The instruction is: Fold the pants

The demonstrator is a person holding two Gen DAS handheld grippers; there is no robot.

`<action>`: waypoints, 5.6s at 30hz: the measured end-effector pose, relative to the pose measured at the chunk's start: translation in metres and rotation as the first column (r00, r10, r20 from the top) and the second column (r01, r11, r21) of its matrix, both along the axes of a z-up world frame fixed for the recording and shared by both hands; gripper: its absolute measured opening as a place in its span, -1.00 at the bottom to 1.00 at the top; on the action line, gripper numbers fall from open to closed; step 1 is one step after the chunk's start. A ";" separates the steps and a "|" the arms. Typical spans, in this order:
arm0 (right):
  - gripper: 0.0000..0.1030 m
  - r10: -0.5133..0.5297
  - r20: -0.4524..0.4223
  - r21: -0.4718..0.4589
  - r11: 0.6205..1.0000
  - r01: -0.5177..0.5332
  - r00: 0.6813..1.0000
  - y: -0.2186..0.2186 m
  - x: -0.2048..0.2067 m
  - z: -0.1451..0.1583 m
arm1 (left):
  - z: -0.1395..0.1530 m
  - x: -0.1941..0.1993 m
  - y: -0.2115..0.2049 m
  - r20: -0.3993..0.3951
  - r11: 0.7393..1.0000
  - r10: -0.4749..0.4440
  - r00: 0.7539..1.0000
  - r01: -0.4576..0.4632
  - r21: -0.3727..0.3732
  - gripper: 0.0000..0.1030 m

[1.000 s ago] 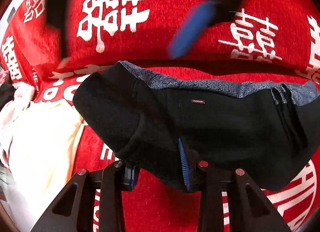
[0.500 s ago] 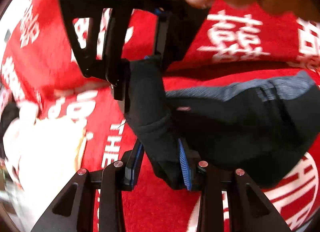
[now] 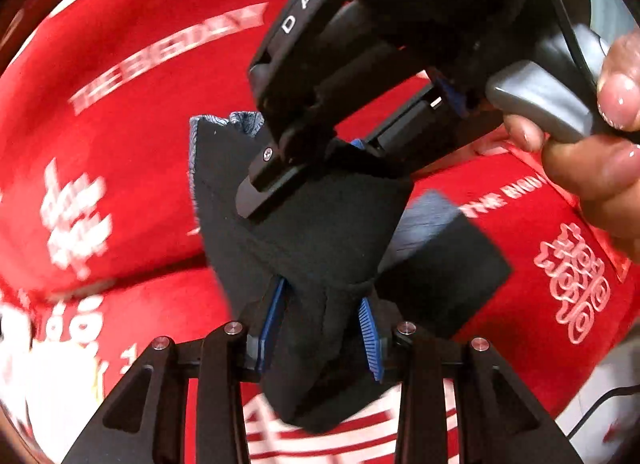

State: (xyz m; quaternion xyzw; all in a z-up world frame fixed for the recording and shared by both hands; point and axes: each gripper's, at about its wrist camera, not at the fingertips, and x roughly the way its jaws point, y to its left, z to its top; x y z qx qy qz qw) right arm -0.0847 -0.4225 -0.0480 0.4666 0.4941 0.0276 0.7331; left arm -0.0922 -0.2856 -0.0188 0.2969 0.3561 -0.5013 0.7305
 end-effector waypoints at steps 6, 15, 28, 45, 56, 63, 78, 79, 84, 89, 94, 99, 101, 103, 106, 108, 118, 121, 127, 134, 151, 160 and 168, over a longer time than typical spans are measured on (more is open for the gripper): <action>-0.59 -0.159 -0.032 0.023 0.987 0.160 0.987 -0.064 -0.098 -0.033 | -0.030 -0.077 -0.062 0.007 0.987 -0.153 0.988 0.152 0.055 -0.30; -0.54 -0.240 -0.181 0.020 0.969 0.248 0.954 -0.085 -0.145 -0.118 | -0.096 -0.118 -0.090 -0.027 0.947 -0.239 0.971 0.239 0.217 -0.07; -0.34 -0.303 -0.270 -0.292 0.930 0.222 0.914 -0.059 -0.169 -0.063 | -0.073 0.012 -0.030 -0.112 0.928 0.208 0.972 -0.160 0.336 0.28; -0.35 -0.186 -0.275 -0.314 0.945 0.095 0.943 -0.056 -0.106 -0.083 | -0.115 0.043 -0.007 -0.170 0.859 0.396 0.902 -0.299 0.416 0.47; -0.35 -0.189 -0.298 -0.344 0.936 0.079 0.935 -0.038 -0.129 -0.084 | -0.114 0.055 0.003 -0.205 0.830 0.443 0.873 -0.312 0.463 0.75; -0.33 -0.221 -0.298 -0.332 0.936 0.117 0.929 -0.040 -0.136 -0.081 | -0.114 0.064 0.001 -0.196 0.825 0.441 0.876 -0.310 0.473 0.75; -0.12 -0.243 -0.315 -0.354 0.927 0.124 0.918 -0.053 -0.146 -0.082 | -0.108 0.088 -0.004 -0.152 0.825 0.441 0.884 -0.333 0.457 0.75; -0.12 -0.249 -0.318 -0.353 0.927 0.130 0.915 -0.057 -0.148 -0.083 | -0.108 0.094 -0.004 -0.155 0.823 0.449 0.880 -0.340 0.455 0.75; 0.09 -0.249 -0.305 -0.326 0.934 0.145 0.919 -0.069 -0.149 -0.084 | -0.107 0.118 -0.004 -0.248 0.836 0.478 0.843 -0.350 0.421 0.75; 0.31 -0.239 -0.290 -0.266 0.950 0.161 0.927 -0.086 -0.144 -0.087 | -0.120 0.134 -0.008 -0.327 0.846 0.469 0.820 -0.312 0.431 0.75; 0.31 -0.262 -0.297 -0.252 0.949 0.190 0.918 -0.097 -0.143 -0.093 | -0.123 0.140 -0.007 -0.328 0.849 0.477 0.815 -0.331 0.412 0.75; 0.19 -0.290 -0.166 -0.315 0.921 0.228 0.942 -0.105 -0.127 -0.069 | -0.111 0.143 -0.021 -0.289 0.872 0.455 0.842 -0.356 0.335 0.75; -0.21 -0.288 -0.140 -0.307 0.922 0.235 0.947 -0.110 -0.113 -0.066 | -0.118 0.147 -0.030 -0.276 0.861 0.468 0.840 -0.364 0.354 0.75; -0.40 -0.269 -0.168 -0.326 0.923 0.204 0.948 -0.112 -0.098 -0.070 | -0.128 0.150 -0.036 -0.255 0.848 0.483 0.837 -0.376 0.374 0.75; -0.56 -0.224 -0.222 -0.370 0.920 0.130 0.949 -0.109 -0.083 -0.086 | -0.147 0.154 -0.033 -0.273 0.831 0.513 0.814 -0.391 0.395 0.76; -0.57 -0.198 -0.297 -0.402 0.913 0.066 0.934 -0.106 -0.082 -0.106 | -0.151 0.158 -0.029 -0.267 0.829 0.520 0.812 -0.403 0.388 0.95; -0.48 -0.226 -0.278 -0.281 0.948 0.146 0.934 -0.097 -0.121 -0.102 | -0.146 0.155 -0.023 -0.259 0.839 0.490 0.832 -0.369 0.400 1.00; 0.03 -0.244 -0.285 -0.250 0.952 0.174 0.927 -0.096 -0.130 -0.101 | -0.142 0.157 -0.023 -0.269 0.836 0.494 0.826 -0.367 0.408 1.00; 0.31 -0.257 -0.308 -0.245 0.952 0.184 0.916 -0.095 -0.135 -0.102 | -0.141 0.156 -0.020 -0.267 0.830 0.494 0.827 -0.359 0.427 1.00; 0.34 -0.263 -0.317 -0.221 0.955 0.199 0.911 -0.096 -0.140 -0.107 | -0.136 0.153 -0.017 -0.265 0.834 0.482 0.835 -0.344 0.432 1.00; 0.49 -0.230 -0.316 -0.075 0.973 0.218 0.920 -0.101 -0.158 -0.127 | -0.152 0.129 0.011 -0.511 0.893 0.383 0.770 -0.166 0.418 1.00; 0.49 -0.187 -0.203 0.069 0.976 0.204 0.961 -0.116 -0.160 -0.148 | -0.175 0.132 0.015 -0.644 0.921 0.356 0.677 -0.140 0.363 1.00; 0.54 -0.200 -0.120 0.179 0.959 0.220 0.972 -0.127 -0.150 -0.169 | -0.189 0.127 -0.010 -0.677 0.941 0.316 0.665 -0.126 0.315 1.00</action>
